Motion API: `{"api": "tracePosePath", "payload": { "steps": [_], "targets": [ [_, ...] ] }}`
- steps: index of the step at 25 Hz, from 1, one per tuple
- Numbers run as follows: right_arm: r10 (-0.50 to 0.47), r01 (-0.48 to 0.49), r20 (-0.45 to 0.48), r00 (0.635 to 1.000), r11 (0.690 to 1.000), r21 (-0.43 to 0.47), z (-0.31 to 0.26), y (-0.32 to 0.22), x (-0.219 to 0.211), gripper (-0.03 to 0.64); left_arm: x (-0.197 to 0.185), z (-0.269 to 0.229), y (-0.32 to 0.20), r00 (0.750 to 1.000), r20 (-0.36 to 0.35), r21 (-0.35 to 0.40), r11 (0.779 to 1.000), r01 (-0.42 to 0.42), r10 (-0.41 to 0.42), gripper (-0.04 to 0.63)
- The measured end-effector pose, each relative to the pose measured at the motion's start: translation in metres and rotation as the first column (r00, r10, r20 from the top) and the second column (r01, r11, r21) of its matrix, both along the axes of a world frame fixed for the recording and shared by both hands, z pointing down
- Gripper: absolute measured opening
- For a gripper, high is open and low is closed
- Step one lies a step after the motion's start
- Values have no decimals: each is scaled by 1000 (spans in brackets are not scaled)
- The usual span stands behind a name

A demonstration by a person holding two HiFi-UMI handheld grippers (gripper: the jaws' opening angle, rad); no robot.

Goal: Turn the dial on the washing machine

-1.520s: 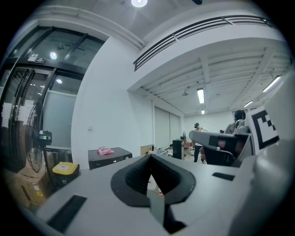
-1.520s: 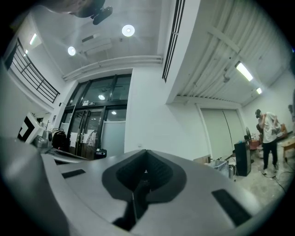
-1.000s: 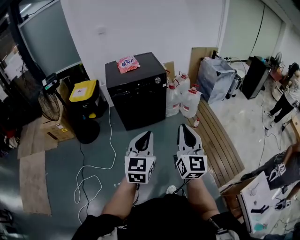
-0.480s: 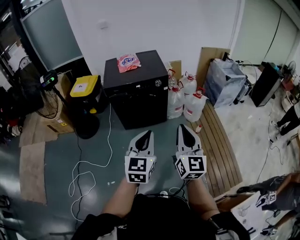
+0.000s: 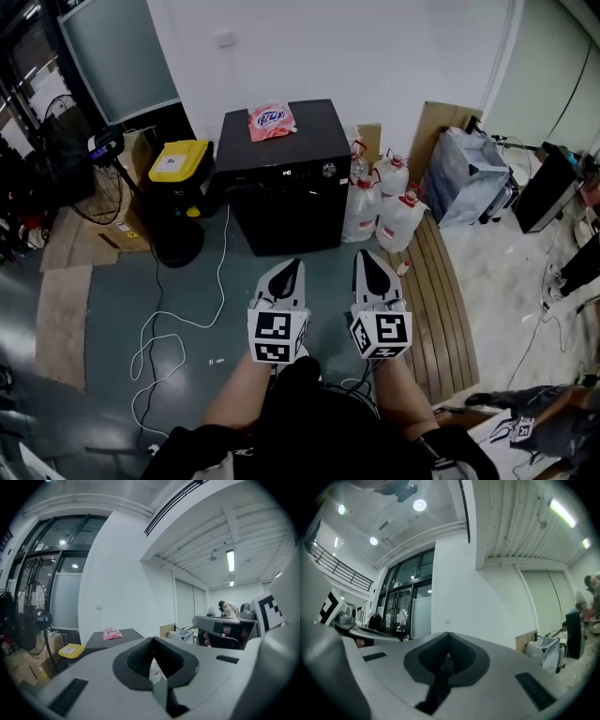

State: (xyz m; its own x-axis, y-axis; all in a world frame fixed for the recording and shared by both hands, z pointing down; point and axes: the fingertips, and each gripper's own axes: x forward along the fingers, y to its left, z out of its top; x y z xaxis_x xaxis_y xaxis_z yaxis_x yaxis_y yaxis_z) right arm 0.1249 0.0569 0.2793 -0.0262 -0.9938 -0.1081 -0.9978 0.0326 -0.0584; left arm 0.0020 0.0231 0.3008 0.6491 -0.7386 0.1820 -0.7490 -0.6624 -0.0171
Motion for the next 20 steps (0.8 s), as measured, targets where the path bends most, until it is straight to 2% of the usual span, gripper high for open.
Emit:
{"api": "tracePosePath", "payload": {
  "steps": [5,12,20],
  "targets": [
    [-10,9,-35,999,1000,-6,9,-33,12,0,17,9,-34,1000,-12,-2,1000,-6,6,12],
    [-14,12,-64,998,999,-37,18,-108,39,0,45,17,-110,999,-42,-27,1000,-7,6,12],
    [-44,39,-56,997,996,-81,34,-197,45,0,49,29,-197,998,-54,-60,998,26,-29,12]
  ]
}}
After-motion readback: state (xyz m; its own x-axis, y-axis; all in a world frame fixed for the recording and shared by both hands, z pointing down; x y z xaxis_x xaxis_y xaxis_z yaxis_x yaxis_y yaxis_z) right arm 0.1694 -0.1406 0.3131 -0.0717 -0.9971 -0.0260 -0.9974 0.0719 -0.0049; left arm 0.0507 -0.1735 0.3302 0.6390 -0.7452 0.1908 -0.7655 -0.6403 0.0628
